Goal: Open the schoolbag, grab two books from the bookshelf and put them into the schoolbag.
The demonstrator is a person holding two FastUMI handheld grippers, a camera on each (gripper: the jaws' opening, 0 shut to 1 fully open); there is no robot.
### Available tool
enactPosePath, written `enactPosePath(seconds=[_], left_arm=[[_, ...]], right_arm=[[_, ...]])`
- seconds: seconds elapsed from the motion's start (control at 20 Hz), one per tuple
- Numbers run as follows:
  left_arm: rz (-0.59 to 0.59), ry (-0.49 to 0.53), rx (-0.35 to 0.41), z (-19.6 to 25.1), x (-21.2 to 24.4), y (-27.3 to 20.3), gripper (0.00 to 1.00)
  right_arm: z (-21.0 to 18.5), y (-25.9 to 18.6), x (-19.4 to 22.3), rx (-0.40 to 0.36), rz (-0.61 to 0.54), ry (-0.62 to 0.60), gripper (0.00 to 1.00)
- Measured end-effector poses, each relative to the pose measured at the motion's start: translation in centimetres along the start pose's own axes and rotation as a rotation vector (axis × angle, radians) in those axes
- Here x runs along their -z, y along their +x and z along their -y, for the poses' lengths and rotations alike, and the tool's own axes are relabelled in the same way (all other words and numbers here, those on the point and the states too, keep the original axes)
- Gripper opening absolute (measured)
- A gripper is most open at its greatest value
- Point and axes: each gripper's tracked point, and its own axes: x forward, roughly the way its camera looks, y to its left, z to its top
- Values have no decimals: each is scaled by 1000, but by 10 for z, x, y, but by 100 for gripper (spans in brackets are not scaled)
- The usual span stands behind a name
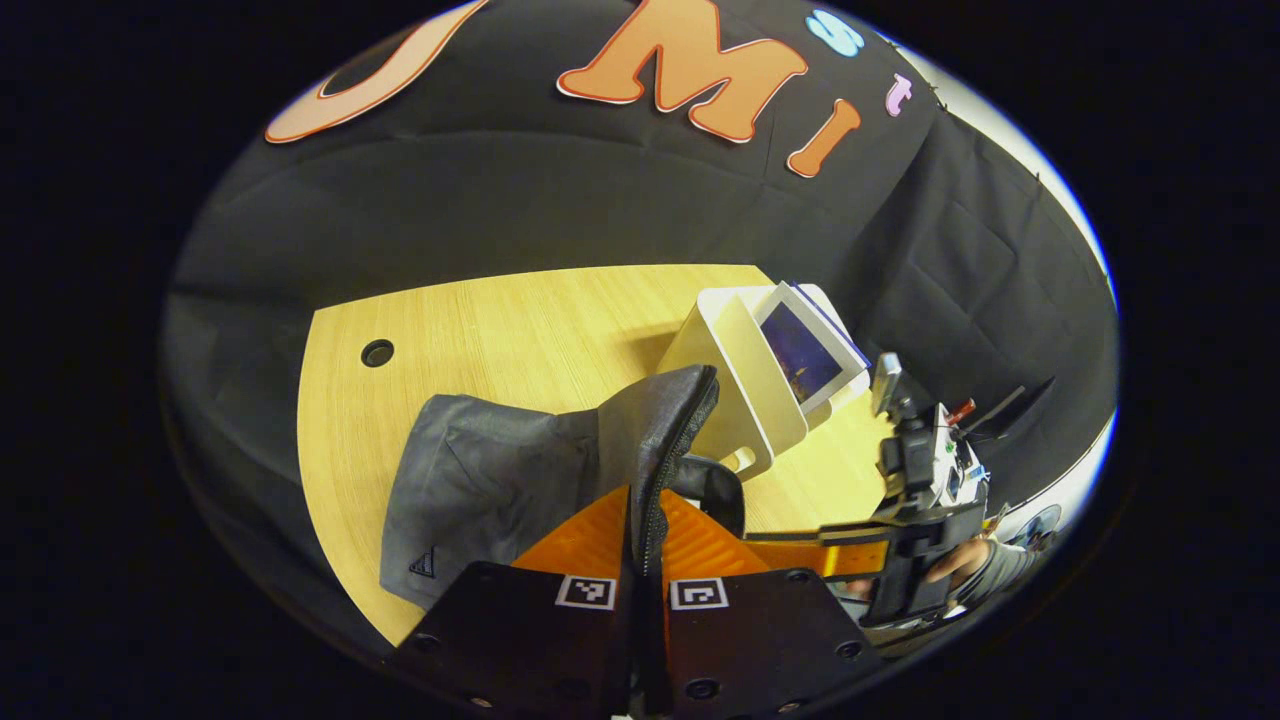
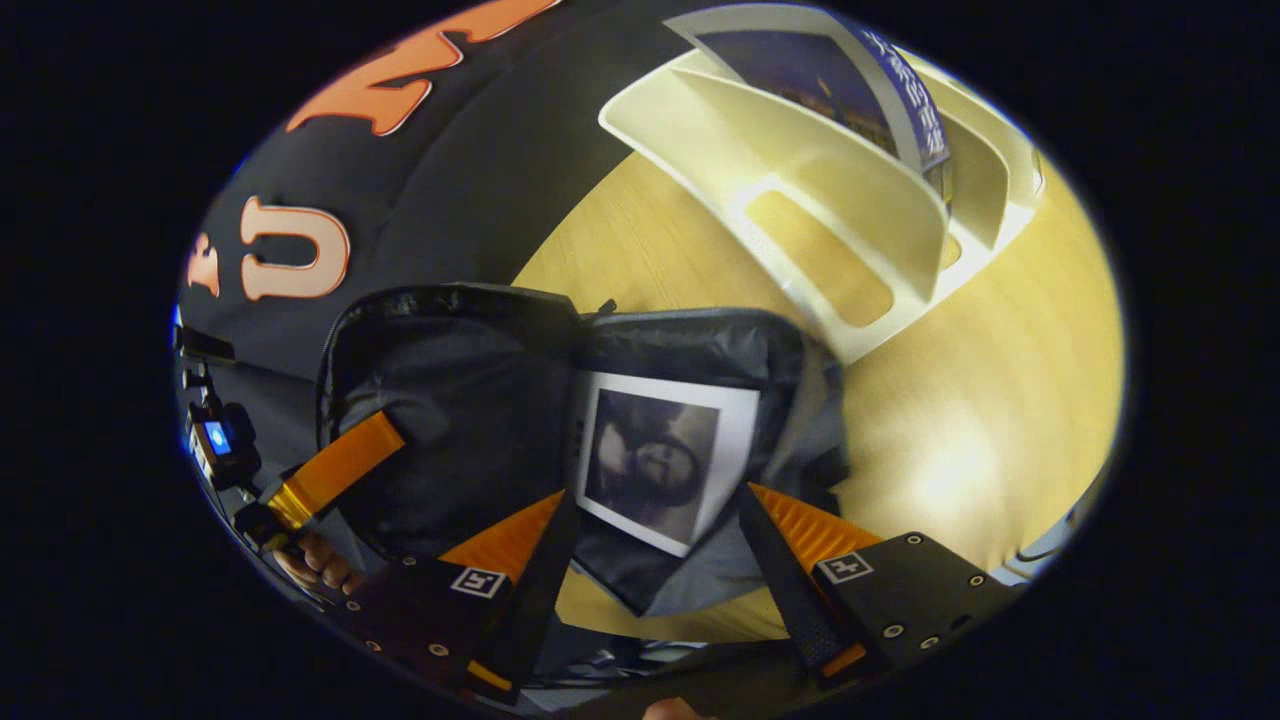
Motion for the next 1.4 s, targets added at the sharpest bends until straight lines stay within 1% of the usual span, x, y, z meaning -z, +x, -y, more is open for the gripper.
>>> enactPosePath(seconds=[0.15, 0.4, 0.7, 0.8, 0.95, 1.1, 1.2, 1.3, 1.4], left_arm=[[-11, -16, -11, 5, 4, 9, 6], [-23, -29, -37, 8, 9, 16, 6], [-32, -60, -60, 13, 17, 27, 6], [-29, -71, -67, 13, 18, 27, 6], [-29, -93, -83, 10, 22, 26, 6], [-22, -108, -103, 8, 22, 29, 6], [-23, -117, -113, 8, 24, 27, 6], [-23, -121, -128, 6, 25, 27, 6], [-26, -136, -142, 6, 27, 26, 6]], right_arm=[[24, -39, -23, 73, 7, -100, 97], [40, -91, -66, 160, 8, -262, 98], [61, -141, -145, 311, 44, -466, 99], [63, -151, -171, 339, 48, -512, 99], [59, -153, -205, 354, 31, -546, 98], [55, -142, -231, 364, 5, -566, 99], [49, -127, -239, 331, -31, -557, 99], [57, -113, -243, 345, -71, -554, 98], [67, -97, -249, 378, -100, -560, 98]])
